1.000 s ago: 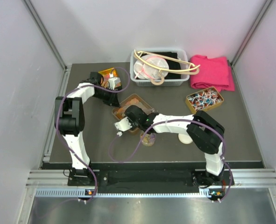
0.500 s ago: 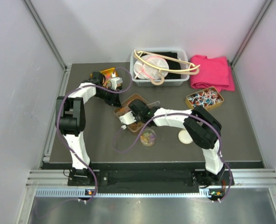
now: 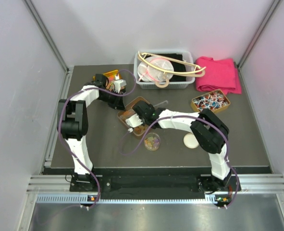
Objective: Pack the candies
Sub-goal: Scoop the fake candies from the storage box.
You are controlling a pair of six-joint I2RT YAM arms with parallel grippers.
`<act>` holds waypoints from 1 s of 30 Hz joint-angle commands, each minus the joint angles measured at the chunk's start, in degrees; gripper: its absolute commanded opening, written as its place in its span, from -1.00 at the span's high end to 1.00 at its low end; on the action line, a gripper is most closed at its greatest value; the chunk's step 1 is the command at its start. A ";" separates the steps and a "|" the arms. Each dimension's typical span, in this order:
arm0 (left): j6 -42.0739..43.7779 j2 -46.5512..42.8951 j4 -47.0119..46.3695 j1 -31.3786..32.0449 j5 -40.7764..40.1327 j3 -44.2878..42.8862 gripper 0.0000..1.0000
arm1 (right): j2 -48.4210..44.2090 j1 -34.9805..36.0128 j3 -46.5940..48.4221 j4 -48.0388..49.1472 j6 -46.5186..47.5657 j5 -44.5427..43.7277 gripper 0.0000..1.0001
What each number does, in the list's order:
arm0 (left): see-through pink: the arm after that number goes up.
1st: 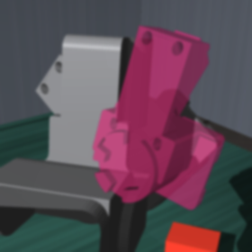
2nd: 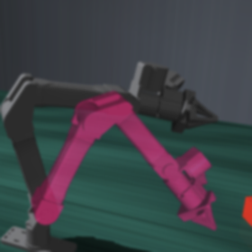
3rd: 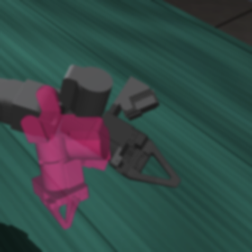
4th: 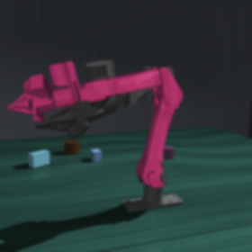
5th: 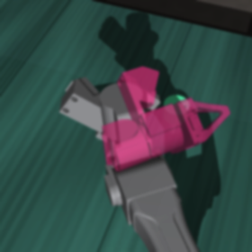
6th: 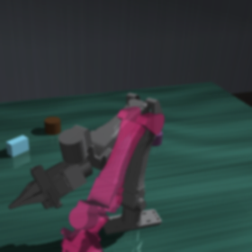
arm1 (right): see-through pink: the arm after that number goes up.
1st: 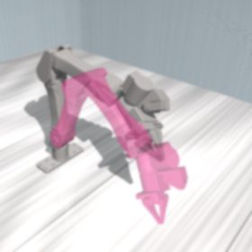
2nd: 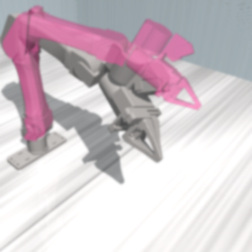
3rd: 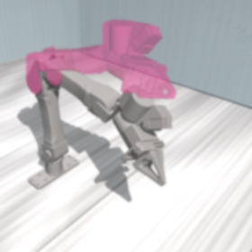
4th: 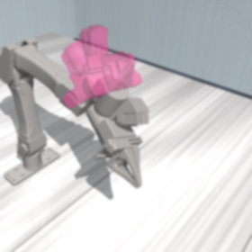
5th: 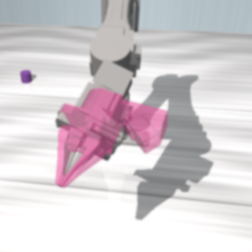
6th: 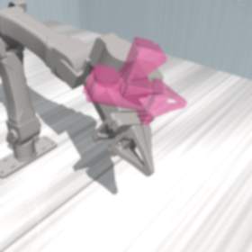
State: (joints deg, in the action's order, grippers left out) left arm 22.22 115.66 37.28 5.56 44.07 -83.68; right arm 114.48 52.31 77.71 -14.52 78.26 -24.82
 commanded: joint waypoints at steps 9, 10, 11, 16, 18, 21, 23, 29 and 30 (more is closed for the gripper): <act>-0.51 -0.34 -0.89 0.50 2.68 1.41 1.00 | -3.21 -1.69 2.00 -5.78 6.11 -9.28 1.00; -0.51 -0.34 -0.80 0.50 2.60 1.50 1.00 | -3.21 -1.78 1.92 -5.60 6.73 -9.89 1.00; -0.51 -0.52 -0.98 0.50 2.68 1.59 1.00 | -3.47 -1.95 1.92 -5.43 6.99 -10.07 1.00; -0.51 -0.43 -0.98 0.15 3.12 1.77 1.00 | -3.47 -2.30 2.01 -5.69 8.05 -11.13 1.00; -0.42 -0.52 -0.98 0.15 2.95 1.85 1.00 | -3.29 -2.30 1.57 -5.17 8.57 -11.65 1.00; -0.42 -0.70 -0.89 0.06 3.03 2.03 1.00 | -3.29 -2.65 1.65 -4.64 9.54 -12.79 1.00; -0.42 -0.87 -0.89 -0.02 3.12 2.20 1.00 | -3.38 -2.83 1.74 -3.68 10.86 -13.59 1.00; -0.59 -1.05 -1.33 -0.03 3.30 2.73 1.00 | -4.87 -3.54 1.74 2.12 16.57 -17.19 1.00; -0.60 -1.05 -1.42 -0.03 3.47 2.82 1.00 | -5.22 -3.54 1.83 3.52 17.18 -17.80 1.00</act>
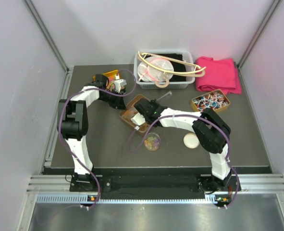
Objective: Pack the candies
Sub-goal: Scoop the fake candies from the storage box.
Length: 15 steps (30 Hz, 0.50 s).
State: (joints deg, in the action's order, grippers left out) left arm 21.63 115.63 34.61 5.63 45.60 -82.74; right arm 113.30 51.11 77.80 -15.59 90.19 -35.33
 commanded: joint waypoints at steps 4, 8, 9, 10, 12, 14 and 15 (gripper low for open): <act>-0.27 -0.94 1.34 -0.09 2.12 1.88 1.00 | -4.84 -2.33 1.74 7.24 8.59 -8.88 1.00; -0.44 -1.37 0.99 -0.09 2.03 2.23 1.00 | -5.28 -2.33 1.65 7.25 8.34 -8.97 1.00; -0.53 -1.55 0.81 -0.18 2.21 2.32 1.00 | -5.28 -2.33 2.18 6.98 7.55 -8.10 1.00; -0.71 -1.64 0.81 -0.27 2.38 2.41 1.00 | -5.28 -2.33 2.79 4.63 4.58 -7.65 1.00; -0.97 -1.90 0.72 -0.62 4.31 2.50 1.00 | -5.19 -2.42 6.81 -0.03 -0.61 -5.29 1.00; -1.32 -2.08 0.90 -1.06 6.67 2.23 1.00 | -5.10 -2.51 8.50 -4.78 -6.42 -4.05 1.00; -1.41 -2.25 0.98 -1.49 9.65 1.97 1.00 | -5.28 -2.60 7.81 -4.19 -6.95 -3.78 1.00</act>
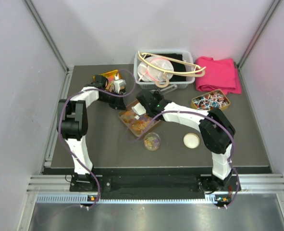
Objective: Pack the candies
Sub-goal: Scoop the fake candies from the storage box.
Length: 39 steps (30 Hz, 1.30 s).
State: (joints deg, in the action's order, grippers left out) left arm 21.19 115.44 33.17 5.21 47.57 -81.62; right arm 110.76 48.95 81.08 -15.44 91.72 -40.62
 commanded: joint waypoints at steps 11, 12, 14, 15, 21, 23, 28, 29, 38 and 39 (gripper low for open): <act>-3.96 -3.64 1.20 -1.26 20.98 -1.52 0.61 | -0.64 -0.17 6.37 -4.07 -20.96 5.11 1.00; -4.75 -3.73 0.50 -1.17 20.81 -1.52 0.59 | -0.46 -0.08 6.20 -2.85 -21.58 5.20 1.00; -4.84 -3.73 0.32 -1.17 20.28 -1.34 0.57 | -0.02 0.09 6.11 -2.58 -23.07 5.38 1.00; -5.36 -3.73 -0.03 -1.17 20.11 -1.17 0.56 | -0.02 0.18 5.85 -2.31 -23.52 5.90 1.00; -5.89 -3.46 -1.35 -1.17 19.23 -0.29 0.48 | -1.69 2.29 3.47 -2.22 -25.10 7.13 1.00; -6.34 -3.38 -2.23 -1.17 19.66 -0.46 0.48 | -1.51 2.82 3.74 -3.19 -25.54 7.22 1.00; -8.71 -3.73 -4.34 -1.17 18.70 -0.55 0.49 | -2.65 4.49 3.04 -4.60 -26.68 9.06 1.00; -8.97 -3.73 -4.51 -1.17 18.44 -0.64 0.49 | -3.18 4.75 2.34 -4.95 -26.77 9.50 1.00; -10.21 -3.29 -6.36 -0.99 15.80 -0.11 0.55 | -8.19 8.18 1.18 -6.88 -30.55 11.61 1.00; -9.86 -3.20 -6.10 -0.82 15.45 -0.11 0.55 | -8.54 8.27 1.45 -7.06 -31.16 11.70 1.00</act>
State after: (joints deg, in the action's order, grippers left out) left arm 11.33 114.89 29.43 4.01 63.59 -81.32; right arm 108.05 55.79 81.23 -23.27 63.79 -30.72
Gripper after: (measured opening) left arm 0.229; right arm 0.288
